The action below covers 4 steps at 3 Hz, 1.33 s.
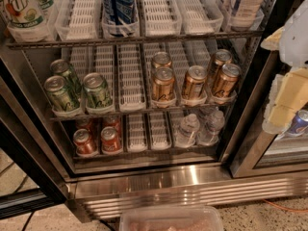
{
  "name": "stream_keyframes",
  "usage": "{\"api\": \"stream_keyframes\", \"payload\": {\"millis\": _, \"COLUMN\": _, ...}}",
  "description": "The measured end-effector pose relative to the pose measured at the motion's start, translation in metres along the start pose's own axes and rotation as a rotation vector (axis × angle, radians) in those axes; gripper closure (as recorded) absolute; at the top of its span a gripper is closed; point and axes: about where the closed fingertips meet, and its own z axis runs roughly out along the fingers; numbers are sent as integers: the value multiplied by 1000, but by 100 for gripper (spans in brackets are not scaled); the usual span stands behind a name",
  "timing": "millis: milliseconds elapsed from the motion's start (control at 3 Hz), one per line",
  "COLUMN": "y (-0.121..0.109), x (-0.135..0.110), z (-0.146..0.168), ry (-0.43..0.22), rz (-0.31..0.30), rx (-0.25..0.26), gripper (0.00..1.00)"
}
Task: Pick green can from middle shelf of fridge
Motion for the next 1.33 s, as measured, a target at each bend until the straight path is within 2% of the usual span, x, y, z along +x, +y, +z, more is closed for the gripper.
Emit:
{"api": "stream_keyframes", "payload": {"millis": 333, "y": 0, "x": 0, "z": 0, "ry": 0, "rz": 0, "rx": 0, "gripper": 0}}
{"api": "stream_keyframes", "payload": {"millis": 667, "y": 10, "x": -3, "z": 16, "ry": -28, "rz": 18, "rx": -9, "gripper": 0}}
{"api": "stream_keyframes", "payload": {"millis": 1333, "y": 55, "x": -23, "z": 89, "ry": -128, "rz": 60, "rx": -35, "gripper": 0}}
